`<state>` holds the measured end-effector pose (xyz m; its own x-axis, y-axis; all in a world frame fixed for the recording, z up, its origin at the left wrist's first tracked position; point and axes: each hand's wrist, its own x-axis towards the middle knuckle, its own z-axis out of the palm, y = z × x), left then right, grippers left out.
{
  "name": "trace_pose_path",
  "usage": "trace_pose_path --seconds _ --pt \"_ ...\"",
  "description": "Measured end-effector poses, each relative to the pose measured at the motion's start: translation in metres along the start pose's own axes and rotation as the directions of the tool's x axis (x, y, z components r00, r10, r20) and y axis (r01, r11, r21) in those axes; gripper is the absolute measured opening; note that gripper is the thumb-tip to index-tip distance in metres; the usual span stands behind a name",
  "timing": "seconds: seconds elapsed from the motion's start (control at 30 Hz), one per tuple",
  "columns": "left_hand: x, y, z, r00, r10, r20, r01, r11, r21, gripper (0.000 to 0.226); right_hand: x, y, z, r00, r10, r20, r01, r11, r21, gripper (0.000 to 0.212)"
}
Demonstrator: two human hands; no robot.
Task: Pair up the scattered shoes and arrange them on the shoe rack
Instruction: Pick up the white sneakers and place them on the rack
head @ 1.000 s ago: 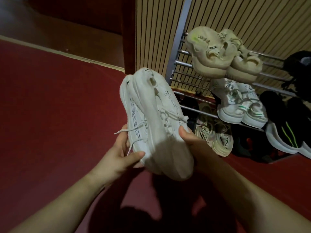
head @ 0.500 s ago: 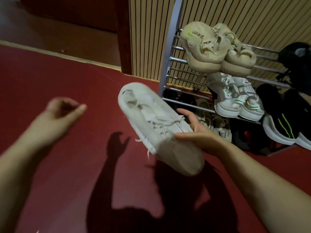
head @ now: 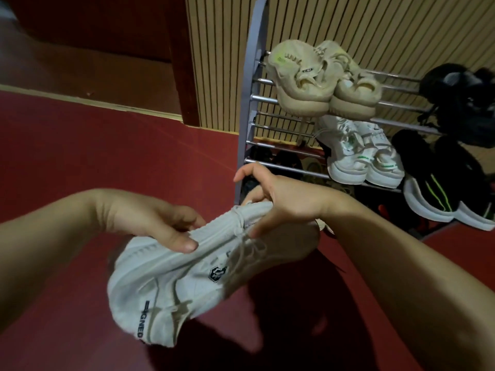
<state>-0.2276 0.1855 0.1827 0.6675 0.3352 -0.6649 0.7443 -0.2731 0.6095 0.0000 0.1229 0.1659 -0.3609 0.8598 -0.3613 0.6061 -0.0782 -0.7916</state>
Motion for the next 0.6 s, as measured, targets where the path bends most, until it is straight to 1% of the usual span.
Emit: trace_pose_path --seconds 0.07,0.1,0.17,0.2,0.23,0.27,0.3,0.33,0.37,0.4,0.43,0.47,0.5,0.53,0.6 --pt "0.001 0.001 0.003 0.999 -0.017 0.028 0.015 0.995 0.095 0.055 -0.001 -0.001 -0.001 1.000 -0.015 0.010 0.016 0.999 -0.030 0.077" --pt "0.001 0.005 0.002 0.999 -0.023 0.039 0.018 0.991 0.129 0.056 0.000 -0.001 -0.001 1.000 -0.024 0.009 0.025 0.999 -0.048 0.077" --pt "0.000 0.011 0.002 0.995 -0.045 0.086 0.032 0.989 0.147 0.053 0.000 -0.002 -0.001 0.999 -0.040 0.001 0.040 0.997 -0.071 0.076" --pt "-0.002 0.013 0.006 0.996 -0.038 0.084 0.026 0.989 0.144 0.051 0.000 -0.002 0.000 0.999 -0.040 -0.001 0.040 0.996 -0.080 0.076" --pt "-0.001 0.010 0.012 0.999 -0.012 0.034 0.005 0.983 0.184 0.049 -0.001 -0.002 0.001 0.999 -0.036 -0.007 0.035 0.995 -0.096 0.076" --pt "0.002 0.006 0.019 0.999 0.014 -0.047 -0.001 0.965 0.263 0.047 -0.002 -0.002 0.001 0.999 -0.036 -0.017 0.033 0.991 -0.128 0.076" --pt "0.006 0.000 0.024 0.990 0.034 -0.137 0.012 0.946 0.324 0.047 -0.002 -0.003 0.001 0.998 -0.047 -0.043 0.038 0.983 -0.182 0.075" --pt "0.009 -0.005 0.028 0.976 0.050 -0.213 0.023 0.944 0.329 0.047 -0.002 -0.005 0.001 0.993 -0.078 -0.092 0.051 0.963 -0.264 0.075" --pt "0.014 -0.012 0.031 0.963 0.051 -0.263 0.025 0.960 0.278 0.046 -0.002 -0.006 -0.001 0.978 -0.134 -0.159 0.066 0.926 -0.371 0.075" --pt "0.016 -0.018 0.033 0.953 0.038 -0.300 0.021 0.981 0.191 0.041 0.000 -0.007 -0.004 0.955 -0.203 -0.217 0.073 0.869 -0.489 0.077" --pt "0.017 -0.023 0.035 0.946 0.004 -0.323 0.023 0.996 0.082 0.037 0.001 -0.006 -0.006 0.932 -0.256 -0.256 0.061 0.807 -0.587 0.083" --pt "0.019 -0.029 0.037 0.943 -0.041 -0.331 0.027 0.999 -0.046 0.039 0.000 -0.004 -0.008 0.920 -0.276 -0.278 0.034 0.764 -0.644 0.090" --pt "0.020 -0.034 0.040 0.937 -0.073 -0.341 0.018 0.987 -0.162 0.048 -0.002 0.000 -0.009 0.919 -0.266 -0.291 0.009 0.753 -0.658 0.096" --pt "0.021 -0.039 0.044 0.928 -0.101 -0.360 0.000 0.963 -0.271 0.057 -0.006 0.005 -0.010 0.920 -0.243 -0.307 -0.006 0.776 -0.631 0.100" --pt "0.022 -0.046 0.052 0.910 -0.141 -0.389 -0.056 0.890 -0.453 0.067 -0.015 0.019 -0.003 0.913 -0.181 -0.366 -0.039 0.853 -0.520 0.102"
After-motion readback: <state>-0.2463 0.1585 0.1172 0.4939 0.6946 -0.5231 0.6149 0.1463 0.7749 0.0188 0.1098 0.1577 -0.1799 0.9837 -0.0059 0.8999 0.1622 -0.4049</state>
